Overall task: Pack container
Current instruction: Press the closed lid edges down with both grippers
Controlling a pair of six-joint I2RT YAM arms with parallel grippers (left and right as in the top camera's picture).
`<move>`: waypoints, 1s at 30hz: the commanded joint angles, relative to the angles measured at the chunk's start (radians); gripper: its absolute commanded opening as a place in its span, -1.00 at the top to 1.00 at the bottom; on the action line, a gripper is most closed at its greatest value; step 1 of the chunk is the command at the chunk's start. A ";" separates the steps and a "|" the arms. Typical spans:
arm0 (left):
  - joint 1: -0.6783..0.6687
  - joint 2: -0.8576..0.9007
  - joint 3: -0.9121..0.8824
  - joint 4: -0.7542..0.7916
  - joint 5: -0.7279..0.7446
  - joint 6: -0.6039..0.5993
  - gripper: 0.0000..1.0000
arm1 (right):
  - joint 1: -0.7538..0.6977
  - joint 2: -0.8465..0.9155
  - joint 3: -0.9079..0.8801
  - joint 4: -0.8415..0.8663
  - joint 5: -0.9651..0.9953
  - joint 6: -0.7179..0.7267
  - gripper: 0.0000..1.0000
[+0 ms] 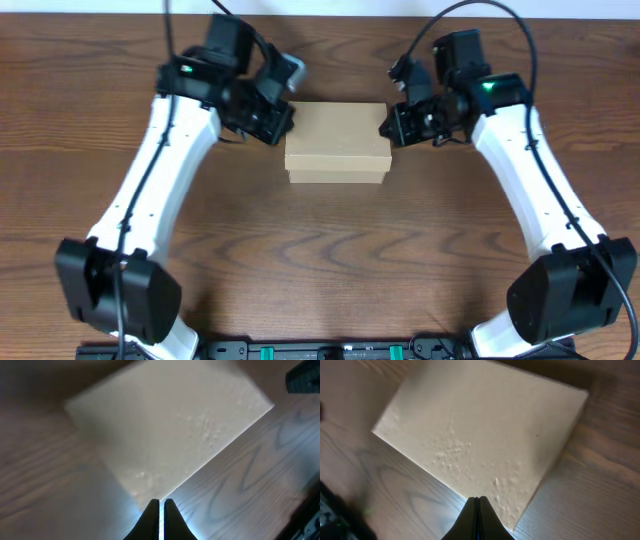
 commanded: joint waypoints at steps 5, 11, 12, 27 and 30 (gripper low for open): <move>-0.024 0.055 -0.149 0.051 -0.015 0.010 0.88 | 0.045 0.013 -0.181 0.086 0.043 -0.017 0.97; -0.024 0.055 -0.226 0.117 -0.015 0.010 0.88 | 0.049 0.013 -0.298 0.182 0.043 0.015 0.97; -0.024 0.055 -0.237 0.123 -0.015 0.010 0.88 | 0.049 0.013 -0.305 0.185 0.042 0.015 0.97; -0.024 -0.139 -0.133 0.070 -0.027 -0.051 0.88 | 0.049 -0.217 -0.208 0.136 0.059 0.014 0.98; -0.024 -0.243 -0.133 0.041 -0.026 -0.057 0.88 | 0.049 -0.322 -0.208 0.123 0.091 0.014 0.97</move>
